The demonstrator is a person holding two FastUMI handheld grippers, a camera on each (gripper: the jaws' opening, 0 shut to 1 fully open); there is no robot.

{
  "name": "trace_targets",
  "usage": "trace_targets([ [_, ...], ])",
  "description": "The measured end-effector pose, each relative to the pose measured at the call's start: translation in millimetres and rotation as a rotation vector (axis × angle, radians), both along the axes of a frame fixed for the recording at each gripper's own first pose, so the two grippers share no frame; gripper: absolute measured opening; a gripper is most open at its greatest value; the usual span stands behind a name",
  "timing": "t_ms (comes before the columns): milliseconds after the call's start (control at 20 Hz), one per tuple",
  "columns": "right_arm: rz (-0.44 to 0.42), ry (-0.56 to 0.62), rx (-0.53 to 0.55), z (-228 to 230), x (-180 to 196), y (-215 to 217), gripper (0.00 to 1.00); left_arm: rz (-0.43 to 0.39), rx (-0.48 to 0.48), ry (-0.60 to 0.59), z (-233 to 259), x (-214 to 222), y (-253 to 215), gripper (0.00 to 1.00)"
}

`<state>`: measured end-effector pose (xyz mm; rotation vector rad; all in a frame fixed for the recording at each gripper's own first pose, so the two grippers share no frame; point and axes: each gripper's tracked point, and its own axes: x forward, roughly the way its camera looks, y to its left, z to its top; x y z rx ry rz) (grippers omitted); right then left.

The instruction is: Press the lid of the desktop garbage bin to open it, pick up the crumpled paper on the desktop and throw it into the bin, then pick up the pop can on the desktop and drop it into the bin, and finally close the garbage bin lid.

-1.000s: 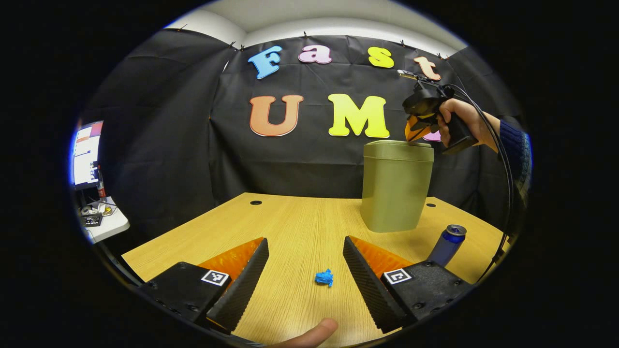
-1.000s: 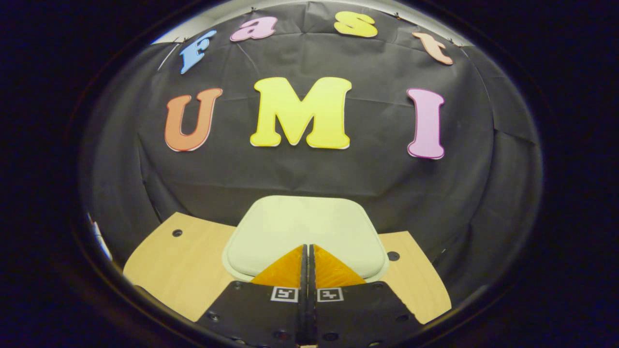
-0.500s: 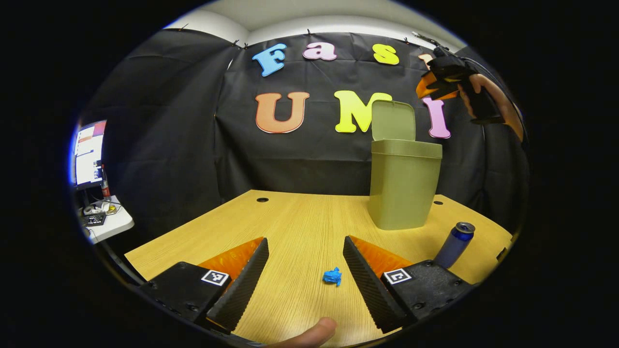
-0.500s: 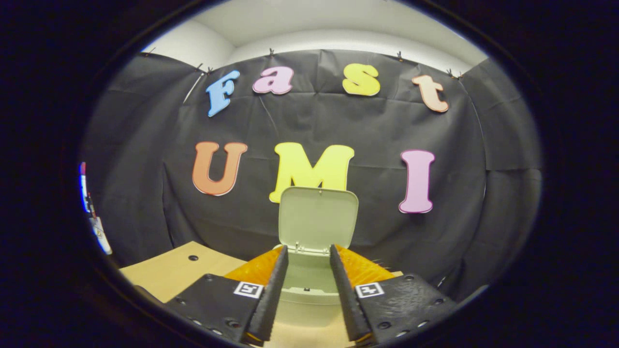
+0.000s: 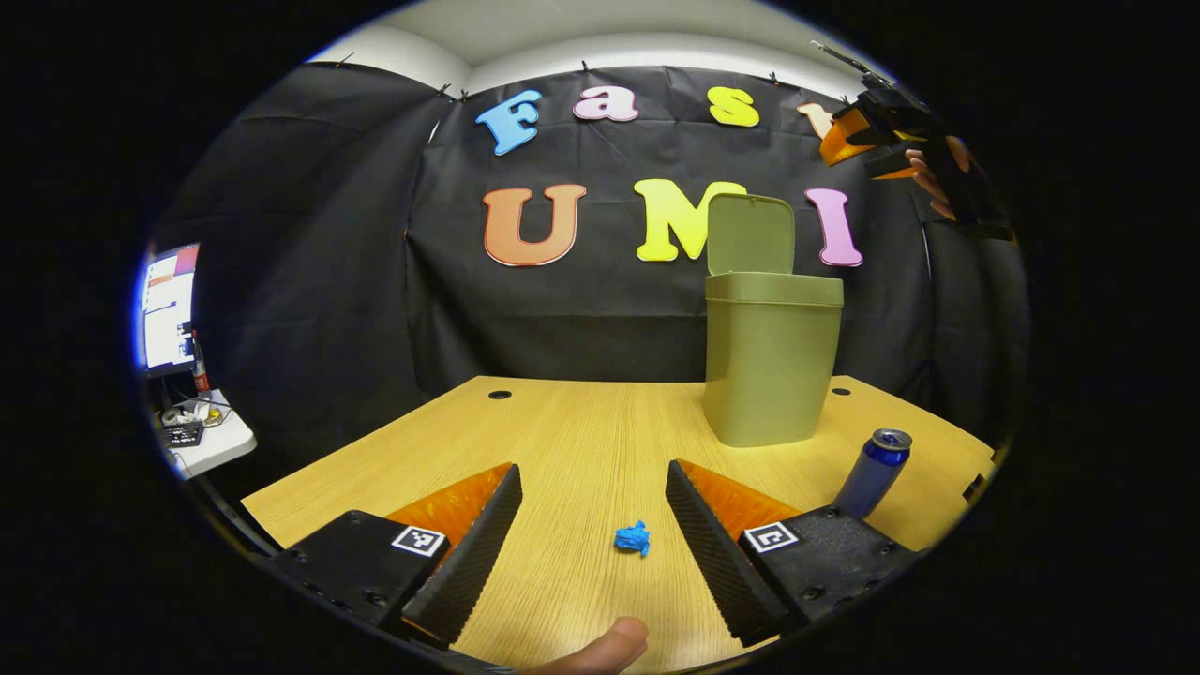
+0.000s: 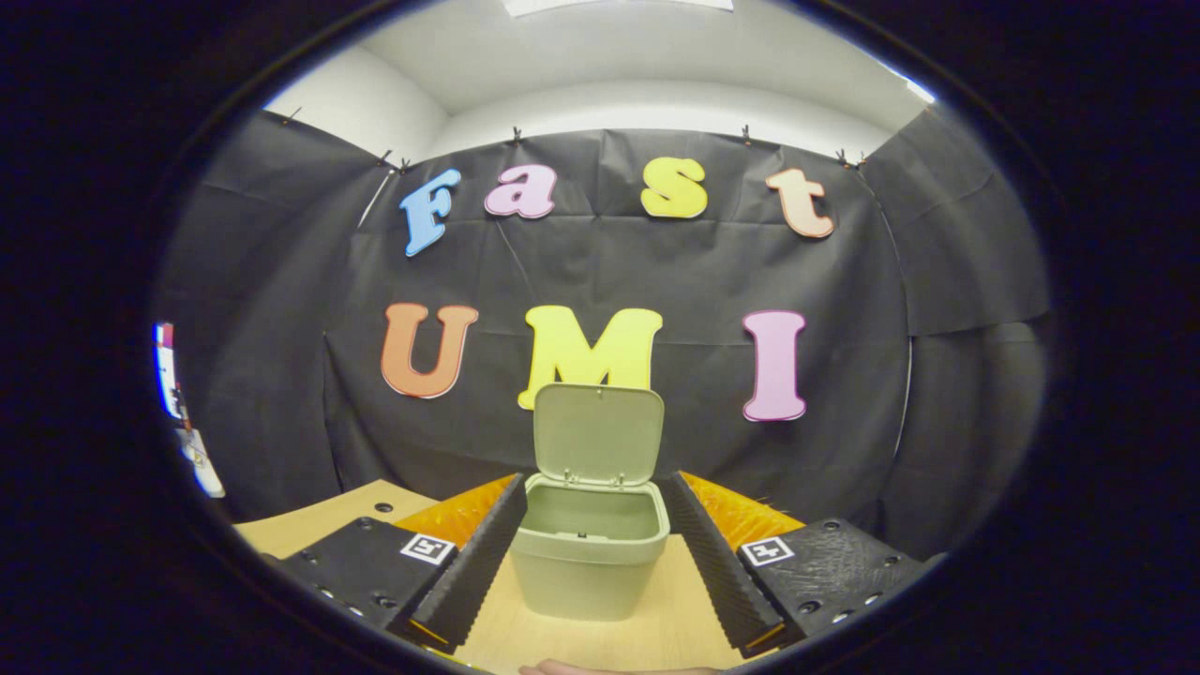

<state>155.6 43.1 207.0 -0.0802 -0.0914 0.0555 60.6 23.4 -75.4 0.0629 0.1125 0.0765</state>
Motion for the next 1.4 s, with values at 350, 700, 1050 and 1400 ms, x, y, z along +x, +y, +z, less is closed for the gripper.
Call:
trace_targets([
  [350, 0.02, -0.079, -0.048, -32, -70, -6, 0.95, -0.004, -0.021, -0.001, 2, -2, -5, 0.99],
  [700, 0.03, -0.024, -0.082, -129, -107, -6, 0.95, -0.007, -0.036, -0.012, 7, -5, -6, 1.0],
  [1050, 0.019, 0.091, -0.057, -229, -127, -23, 0.95, -0.03, -0.06, 0.017, -2, -12, -6, 0.99],
  [1400, -0.01, 0.142, -0.068, -281, -130, -38, 0.95, -0.054, -0.074, 0.165, -43, 17, 1, 0.99],
])
